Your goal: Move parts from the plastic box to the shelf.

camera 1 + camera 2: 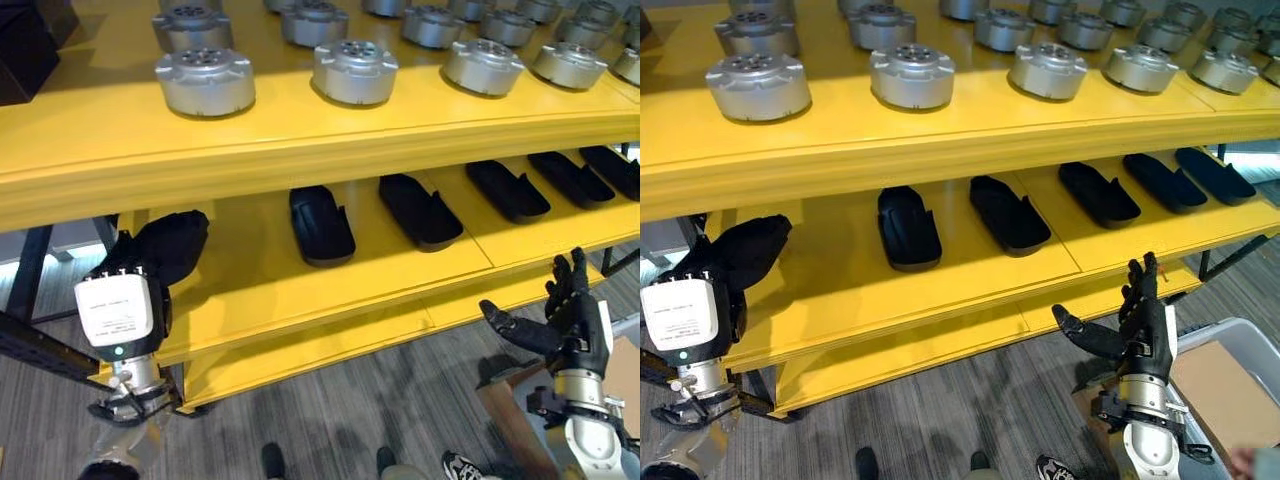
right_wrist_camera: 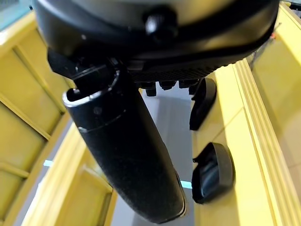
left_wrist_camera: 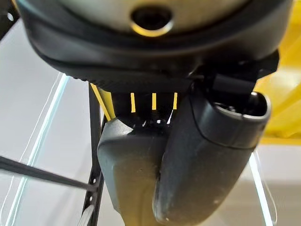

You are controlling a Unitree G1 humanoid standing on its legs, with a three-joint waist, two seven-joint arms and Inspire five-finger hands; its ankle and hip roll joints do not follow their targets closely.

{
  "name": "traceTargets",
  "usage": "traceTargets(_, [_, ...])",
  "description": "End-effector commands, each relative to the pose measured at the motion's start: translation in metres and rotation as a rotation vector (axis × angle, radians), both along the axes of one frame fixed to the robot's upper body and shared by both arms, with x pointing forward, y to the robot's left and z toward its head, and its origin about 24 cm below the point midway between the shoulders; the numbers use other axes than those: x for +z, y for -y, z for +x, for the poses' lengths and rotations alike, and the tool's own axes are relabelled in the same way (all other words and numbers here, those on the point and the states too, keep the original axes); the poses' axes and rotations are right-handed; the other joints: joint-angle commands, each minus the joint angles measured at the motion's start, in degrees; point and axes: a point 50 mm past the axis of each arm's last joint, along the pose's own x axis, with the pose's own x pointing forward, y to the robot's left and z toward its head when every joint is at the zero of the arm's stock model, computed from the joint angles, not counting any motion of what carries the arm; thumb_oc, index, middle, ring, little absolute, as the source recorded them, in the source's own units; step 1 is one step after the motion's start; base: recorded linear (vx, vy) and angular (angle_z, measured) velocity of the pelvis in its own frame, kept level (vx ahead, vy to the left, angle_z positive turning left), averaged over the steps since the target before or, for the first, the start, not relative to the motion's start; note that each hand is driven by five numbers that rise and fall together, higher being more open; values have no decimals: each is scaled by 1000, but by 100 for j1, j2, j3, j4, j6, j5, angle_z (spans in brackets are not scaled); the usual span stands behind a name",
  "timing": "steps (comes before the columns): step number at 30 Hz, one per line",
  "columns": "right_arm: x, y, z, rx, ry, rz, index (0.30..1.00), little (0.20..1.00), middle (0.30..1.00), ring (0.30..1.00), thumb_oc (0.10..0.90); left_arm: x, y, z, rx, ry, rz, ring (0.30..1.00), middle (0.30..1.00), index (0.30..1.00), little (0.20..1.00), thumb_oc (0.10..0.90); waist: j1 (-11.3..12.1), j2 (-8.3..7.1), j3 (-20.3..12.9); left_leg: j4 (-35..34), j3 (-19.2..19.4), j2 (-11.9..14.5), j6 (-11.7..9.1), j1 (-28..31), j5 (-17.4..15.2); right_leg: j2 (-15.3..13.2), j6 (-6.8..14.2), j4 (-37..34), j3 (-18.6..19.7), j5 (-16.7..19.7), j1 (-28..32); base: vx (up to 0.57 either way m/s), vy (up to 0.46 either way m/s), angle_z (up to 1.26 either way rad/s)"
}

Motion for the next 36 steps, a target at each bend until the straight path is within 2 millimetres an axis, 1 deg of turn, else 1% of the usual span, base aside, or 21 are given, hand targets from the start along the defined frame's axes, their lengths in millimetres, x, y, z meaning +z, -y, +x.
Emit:
traceTargets(1, [47,8,11,18,256,-111,1000,1000,1000,1000,900,43,-4,34,29,210,33,300,300,300,300,400,46,164,-356,126,384,495,-154,484,-782,-94,20,451,-243,-150,-417,0,0,0])
traceTargets(7, [47,8,15,42,239,-134,1000,1000,1000,1000,900,26,-5,40,76,111,-3,300,300,300,300,400,-37,144,-313,180,436,533,-163,487,-805,-72,20,462,-180,-143,-466,0,0,0])
traceTargets(13, [46,1,20,78,227,-157,1000,1000,1000,1000,900,6,-1,45,122,13,-32,300,300,300,300,400,-135,118,-214,232,506,575,-173,428,-803,-38,22,473,-111,-123,-561,7,2,-11])
traceTargets(18, [47,-5,26,98,234,-171,1000,1000,1000,1000,900,2,7,52,125,-15,-69,300,300,300,300,400,-156,95,-95,295,535,607,-174,313,-801,0,18,491,-77,-97,-686,-25,-1,-7])
traceTargets(19, [48,-7,29,106,239,-171,1000,1000,1000,1000,900,1,9,55,125,-27,-87,300,300,300,300,400,-162,80,-21,352,546,632,-180,236,-800,15,14,513,-65,-94,-751,-75,3,-5])
traceTargets(22, [50,-11,33,123,249,-179,1000,1000,1000,1000,900,2,13,61,127,-36,-88,300,300,300,300,400,-187,52,124,432,551,662,-183,117,-798,52,-1,535,-25,-84,-855,-76,13,-3])
traceTargets(27, [54,-14,40,151,272,-202,1000,1000,1000,1000,900,10,10,72,144,-37,-75,300,300,300,300,400,-254,-5,367,600,585,735,-228,-111,-804,106,-15,545,43,-58,-1045,-81,15,-5])
traceTargets(31, [56,-14,42,165,281,-209,1000,1000,1000,1000,900,19,4,77,160,-23,-49,300,300,300,300,400,-291,-55,501,710,586,776,-254,-230,-812,145,-37,552,94,-43,-1142,-47,9,-4])
traceTargets(35, [60,-13,46,186,295,-217,1000,1000,1000,1000,900,37,-10,83,189,-17,40,300,300,300,300,400,-324,-123,688,946,556,815,-278,-415,-879,181,-64,567,159,-20,-1263,-48,10,-6])
traceTargets(36, [60,-13,46,187,297,-218,1000,1000,1000,1000,900,39,-12,83,194,-21,55,300,300,300,300,400,-326,-127,706,973,548,815,-280,-433,-887,183,-66,570,164,-16,-1273,-21,11,-11])
